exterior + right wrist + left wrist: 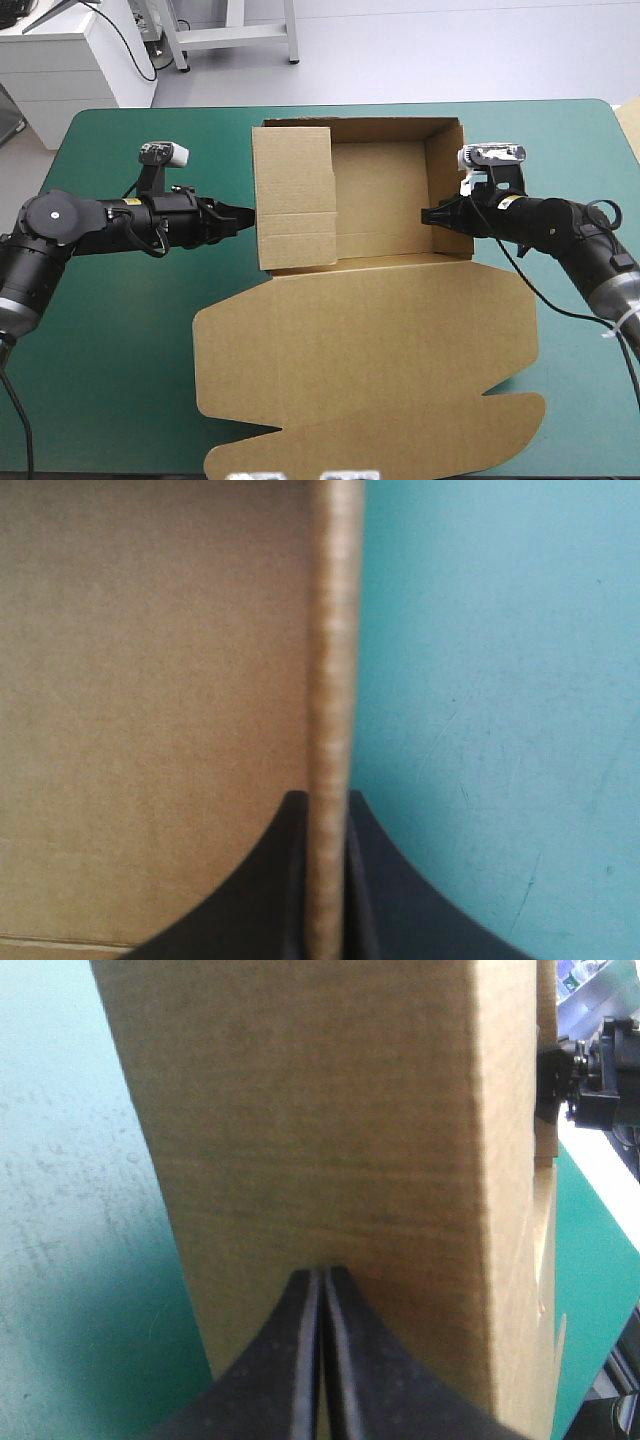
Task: Fold the box
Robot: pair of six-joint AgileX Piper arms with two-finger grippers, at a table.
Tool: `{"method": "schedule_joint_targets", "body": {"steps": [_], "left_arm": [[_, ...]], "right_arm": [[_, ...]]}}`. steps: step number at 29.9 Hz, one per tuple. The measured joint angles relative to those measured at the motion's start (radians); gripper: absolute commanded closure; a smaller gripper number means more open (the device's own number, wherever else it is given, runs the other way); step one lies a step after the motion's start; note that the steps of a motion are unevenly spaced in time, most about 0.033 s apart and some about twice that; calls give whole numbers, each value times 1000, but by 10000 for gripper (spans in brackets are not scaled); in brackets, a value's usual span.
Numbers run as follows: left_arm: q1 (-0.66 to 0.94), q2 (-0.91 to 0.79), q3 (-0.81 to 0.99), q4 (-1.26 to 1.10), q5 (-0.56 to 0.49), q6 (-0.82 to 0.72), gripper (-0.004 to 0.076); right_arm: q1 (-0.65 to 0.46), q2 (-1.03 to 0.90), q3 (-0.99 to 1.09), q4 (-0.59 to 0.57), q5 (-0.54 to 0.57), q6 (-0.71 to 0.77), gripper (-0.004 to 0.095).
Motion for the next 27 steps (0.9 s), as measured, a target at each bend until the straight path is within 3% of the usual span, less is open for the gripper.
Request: {"method": "schedule_joint_targets", "body": {"steps": [3,8,11,19,27], "left_arm": [[0,0,0,0,1,1,638],[0,0,0,-6,40,3,365],[0,0,0,-25,71,3,255],[0,0,0,-97,133,24,247],[-14,0,0,-34,45,-9,247]], "right_arm": [[0,0,0,0,0,0,923],[0,0,0,0,0,0,923],[0,0,0,-1,0,0,923],[0,0,0,-3,6,3,921],[1,0,0,-2,16,3,915]]}}
